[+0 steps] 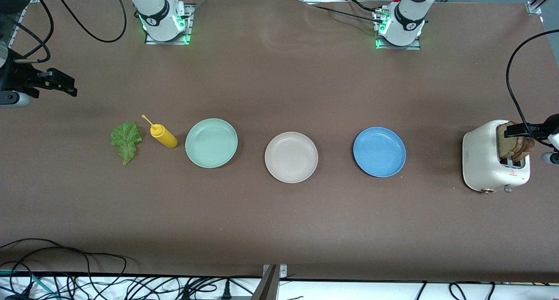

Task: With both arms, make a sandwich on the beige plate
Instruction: 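Lower the left gripper and grasp one bread slice in the toaster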

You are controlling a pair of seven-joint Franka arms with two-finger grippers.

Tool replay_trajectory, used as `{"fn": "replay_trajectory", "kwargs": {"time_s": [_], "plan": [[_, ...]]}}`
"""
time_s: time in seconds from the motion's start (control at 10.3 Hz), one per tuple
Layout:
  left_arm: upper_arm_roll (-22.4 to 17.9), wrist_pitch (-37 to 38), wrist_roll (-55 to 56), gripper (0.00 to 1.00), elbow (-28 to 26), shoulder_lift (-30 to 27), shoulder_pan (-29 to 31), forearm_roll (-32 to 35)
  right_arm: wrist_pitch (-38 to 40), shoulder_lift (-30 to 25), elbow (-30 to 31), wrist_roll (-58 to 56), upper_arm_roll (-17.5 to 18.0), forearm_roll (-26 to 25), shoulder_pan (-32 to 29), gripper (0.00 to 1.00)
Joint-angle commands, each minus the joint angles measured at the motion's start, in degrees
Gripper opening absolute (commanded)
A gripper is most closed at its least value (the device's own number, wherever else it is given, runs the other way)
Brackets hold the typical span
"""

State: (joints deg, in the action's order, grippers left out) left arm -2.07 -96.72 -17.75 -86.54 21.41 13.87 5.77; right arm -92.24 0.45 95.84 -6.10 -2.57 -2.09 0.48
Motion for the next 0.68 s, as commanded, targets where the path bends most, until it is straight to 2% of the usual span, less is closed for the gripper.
{"fn": "replay_trajectory", "kwargs": {"time_s": [0.0, 0.29, 0.58], "plan": [[0.8, -2.3, -1.0, 1.0, -2.0, -0.2, 1.0, 0.3, 1.0, 0.3, -1.0, -0.2, -0.2, -0.5, 0.1, 1.0], [0.9, -5.1, -2.1, 1.0, -5.2, -0.8, 2.5, -1.5, 1.2, 0.3, -1.0, -0.2, -0.1, -0.5, 0.1, 1.0], [0.9, -9.7, -2.0, 1.0, -10.9, -3.2, 2.5, -1.5, 1.5, 0.5, -0.9, -0.2, -0.1, -0.5, 0.2, 1.0]]}}
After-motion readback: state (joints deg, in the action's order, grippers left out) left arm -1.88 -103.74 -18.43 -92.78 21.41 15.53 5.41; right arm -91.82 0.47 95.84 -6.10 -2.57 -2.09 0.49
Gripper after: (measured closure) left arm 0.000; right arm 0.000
